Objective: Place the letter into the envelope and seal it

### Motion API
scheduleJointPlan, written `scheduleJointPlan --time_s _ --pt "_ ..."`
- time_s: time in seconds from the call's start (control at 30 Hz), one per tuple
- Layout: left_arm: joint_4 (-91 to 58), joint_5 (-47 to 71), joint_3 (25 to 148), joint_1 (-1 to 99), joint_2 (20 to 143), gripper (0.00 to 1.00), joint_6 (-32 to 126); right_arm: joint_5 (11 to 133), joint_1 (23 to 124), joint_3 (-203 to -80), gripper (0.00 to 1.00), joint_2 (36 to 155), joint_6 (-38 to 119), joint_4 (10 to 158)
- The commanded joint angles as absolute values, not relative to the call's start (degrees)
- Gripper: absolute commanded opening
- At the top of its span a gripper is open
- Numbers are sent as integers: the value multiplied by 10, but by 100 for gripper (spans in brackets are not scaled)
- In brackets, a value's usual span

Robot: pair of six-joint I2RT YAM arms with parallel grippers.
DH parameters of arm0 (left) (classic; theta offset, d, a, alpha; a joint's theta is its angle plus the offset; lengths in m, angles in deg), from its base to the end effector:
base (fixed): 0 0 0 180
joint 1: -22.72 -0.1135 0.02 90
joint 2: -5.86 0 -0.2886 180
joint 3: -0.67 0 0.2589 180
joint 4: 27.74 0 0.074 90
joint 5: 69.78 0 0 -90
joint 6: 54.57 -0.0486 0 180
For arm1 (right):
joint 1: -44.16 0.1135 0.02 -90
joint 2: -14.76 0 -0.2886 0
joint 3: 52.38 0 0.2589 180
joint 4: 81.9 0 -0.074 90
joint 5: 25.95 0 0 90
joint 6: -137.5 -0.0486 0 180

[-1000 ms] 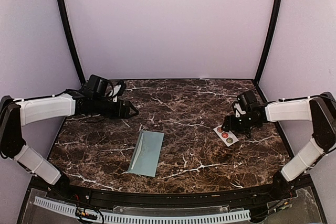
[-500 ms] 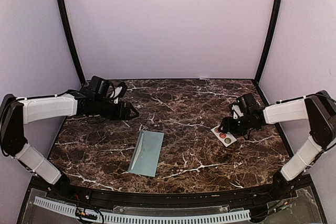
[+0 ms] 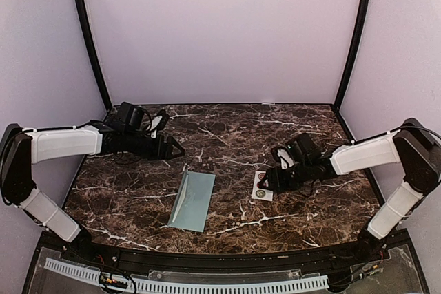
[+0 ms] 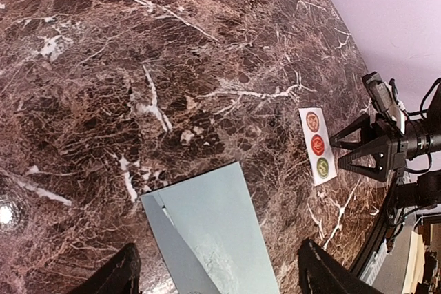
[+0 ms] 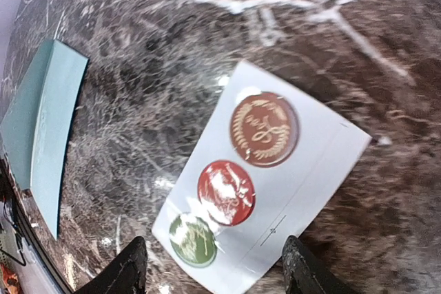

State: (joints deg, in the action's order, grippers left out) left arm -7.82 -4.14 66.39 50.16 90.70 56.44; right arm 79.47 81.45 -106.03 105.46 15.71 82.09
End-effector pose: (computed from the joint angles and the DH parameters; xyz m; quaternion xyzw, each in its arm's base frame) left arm 0.2841 -0.1701 0.2416 0.1401 0.8759 -0.3462 0.3053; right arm 0.2331 0.1937 0.1495 -0.0875 0.9368 0.2828 0.1865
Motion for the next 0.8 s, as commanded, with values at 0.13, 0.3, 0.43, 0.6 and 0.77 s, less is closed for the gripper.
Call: scheduleJointPlan --time_s 0.13,0.3,0.43,0.6,0.77 --pt "-157 -56 648 590 919 77 632 778 894 -1097 62 1101 93 776" --pt "-251 -77 646 641 979 75 698 745 896 -1099 63 1040 84 747" --pt "-301 -91 662 661 1023 73 724 719 887 -1117 64 1022 94 716" --pt "-312 -94 713 676 1079 71 719 726 859 -1125 62 1042 116 738" --pt "-318 -99 738 680 1119 69 720 744 822 -1137 61 1072 144 774"
